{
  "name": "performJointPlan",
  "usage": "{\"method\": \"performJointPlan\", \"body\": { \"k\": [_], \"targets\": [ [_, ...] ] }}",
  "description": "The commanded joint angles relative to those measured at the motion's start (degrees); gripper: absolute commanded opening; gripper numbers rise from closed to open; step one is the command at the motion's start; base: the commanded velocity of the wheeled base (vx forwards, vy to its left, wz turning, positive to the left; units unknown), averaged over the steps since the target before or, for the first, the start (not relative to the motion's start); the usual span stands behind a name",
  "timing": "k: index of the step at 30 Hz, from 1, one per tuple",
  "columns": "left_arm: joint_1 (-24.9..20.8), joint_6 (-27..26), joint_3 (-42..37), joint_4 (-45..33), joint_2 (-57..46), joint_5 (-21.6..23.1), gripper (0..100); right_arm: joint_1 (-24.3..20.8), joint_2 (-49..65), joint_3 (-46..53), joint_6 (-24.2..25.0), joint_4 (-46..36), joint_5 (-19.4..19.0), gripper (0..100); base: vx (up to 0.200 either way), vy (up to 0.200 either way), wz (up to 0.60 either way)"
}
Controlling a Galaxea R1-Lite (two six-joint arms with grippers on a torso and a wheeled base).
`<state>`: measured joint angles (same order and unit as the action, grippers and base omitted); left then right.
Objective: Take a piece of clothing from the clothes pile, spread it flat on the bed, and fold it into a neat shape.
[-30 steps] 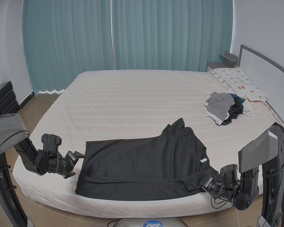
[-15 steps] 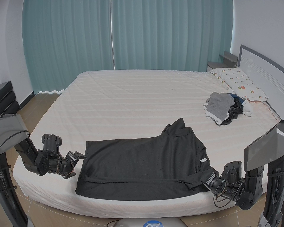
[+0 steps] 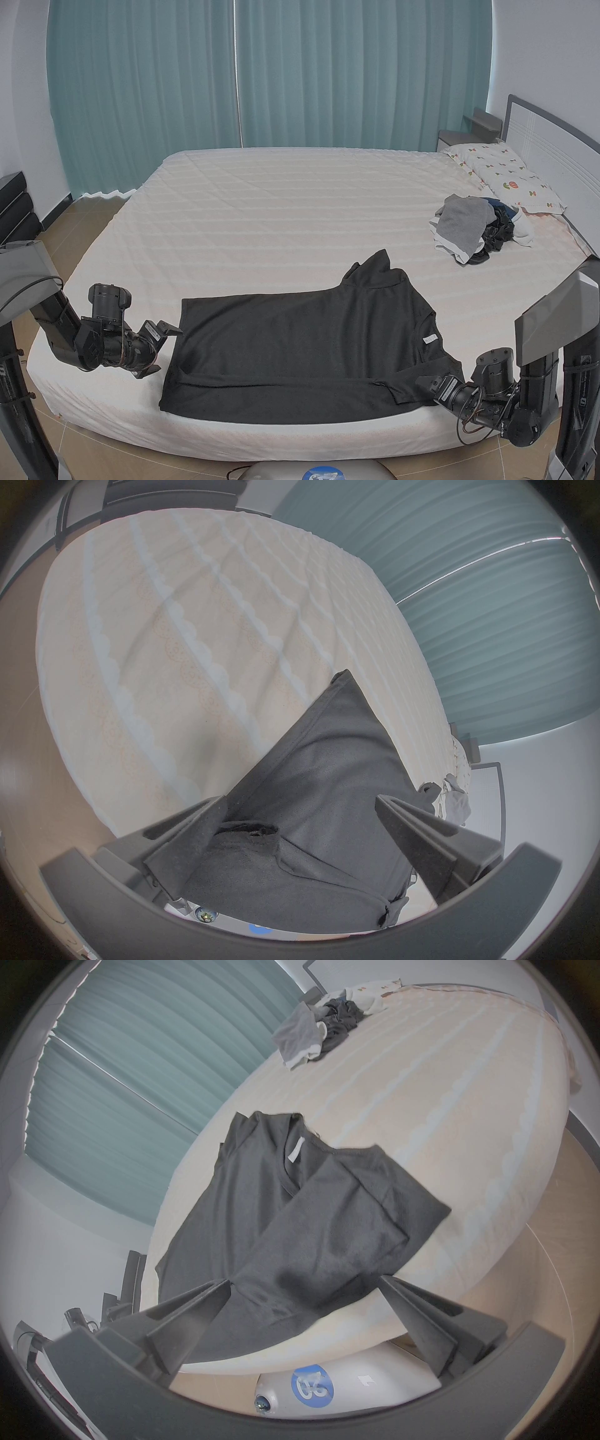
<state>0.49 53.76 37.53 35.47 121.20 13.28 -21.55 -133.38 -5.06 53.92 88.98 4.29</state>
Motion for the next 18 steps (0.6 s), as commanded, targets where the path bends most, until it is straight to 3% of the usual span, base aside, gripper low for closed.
{"method": "performJointPlan", "body": {
  "k": [1,8,15,18],
  "targets": [
    [-0.14,0.03,0.26,0.12,0.0,0.0,100,2.04,6.73,0.31,-1.71,0.41,0.02,100,0.0,0.0,0.0],
    [-0.84,-0.06,1.22,0.12,-0.53,-0.71,100,8.55,8.31,-4.35,-10.24,-0.74,-0.78,100,0.0,0.0,0.0],
    [-1.37,0.2,0.43,-0.05,-0.88,-0.27,100,10.04,8.22,-9.71,-10.76,-4.16,-1.74,100,0.0,0.0,0.0],
    [-1.45,0.2,0.26,-0.23,-1.14,-0.18,100,10.57,7.87,-10.5,-10.24,-3.81,-2.8,100,0.2,0.0,0.0]
  ]
}}
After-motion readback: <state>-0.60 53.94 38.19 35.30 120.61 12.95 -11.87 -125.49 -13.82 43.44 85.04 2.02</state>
